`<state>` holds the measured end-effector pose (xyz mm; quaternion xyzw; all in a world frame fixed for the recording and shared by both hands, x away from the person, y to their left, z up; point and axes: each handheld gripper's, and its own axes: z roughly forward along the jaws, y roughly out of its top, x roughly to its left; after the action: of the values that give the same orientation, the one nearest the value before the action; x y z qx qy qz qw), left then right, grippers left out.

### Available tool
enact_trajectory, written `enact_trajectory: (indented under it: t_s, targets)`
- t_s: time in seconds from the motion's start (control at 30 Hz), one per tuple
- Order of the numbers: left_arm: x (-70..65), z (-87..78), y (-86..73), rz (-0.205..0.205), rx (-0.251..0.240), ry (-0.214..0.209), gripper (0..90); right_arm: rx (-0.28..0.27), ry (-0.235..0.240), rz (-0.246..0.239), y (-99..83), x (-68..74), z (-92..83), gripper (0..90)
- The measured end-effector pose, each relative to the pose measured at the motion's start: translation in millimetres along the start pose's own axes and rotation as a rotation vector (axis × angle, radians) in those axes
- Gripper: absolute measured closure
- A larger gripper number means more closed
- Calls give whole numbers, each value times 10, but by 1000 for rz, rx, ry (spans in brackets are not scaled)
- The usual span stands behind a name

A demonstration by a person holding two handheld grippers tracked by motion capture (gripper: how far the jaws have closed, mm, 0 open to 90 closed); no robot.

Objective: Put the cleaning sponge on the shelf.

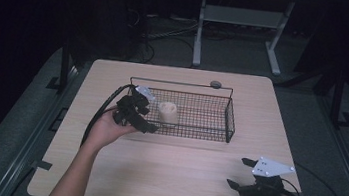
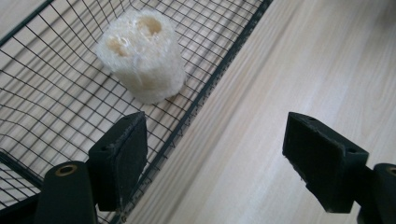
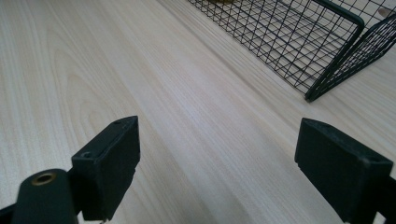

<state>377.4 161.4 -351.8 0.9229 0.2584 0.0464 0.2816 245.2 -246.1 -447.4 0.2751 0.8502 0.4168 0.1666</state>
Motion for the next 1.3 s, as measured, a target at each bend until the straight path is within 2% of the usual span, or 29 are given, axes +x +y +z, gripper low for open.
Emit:
enact_trajectory:
  t_s: [0.4,0.53,0.7,0.87,1.07,1.3]
  targets:
    - [-155,-93,-103,31,-18,2,216,12,-13,8,-10,-11,-4,136]
    - [-220,-115,-193,35,-21,-14,215,19,-16,4,-11,-11,2,135]
    - [-258,-125,-274,34,-15,-17,212,22,-20,5,-13,-18,1,136]
    - [-298,-171,-350,32,-35,-16,209,25,-24,6,-17,-21,5,136]
    - [-347,-228,-443,36,-38,-2,204,33,-25,7,-20,-18,17,136]
    - [-379,-233,-561,17,-50,-4,182,36,-24,6,-19,-13,27,135]
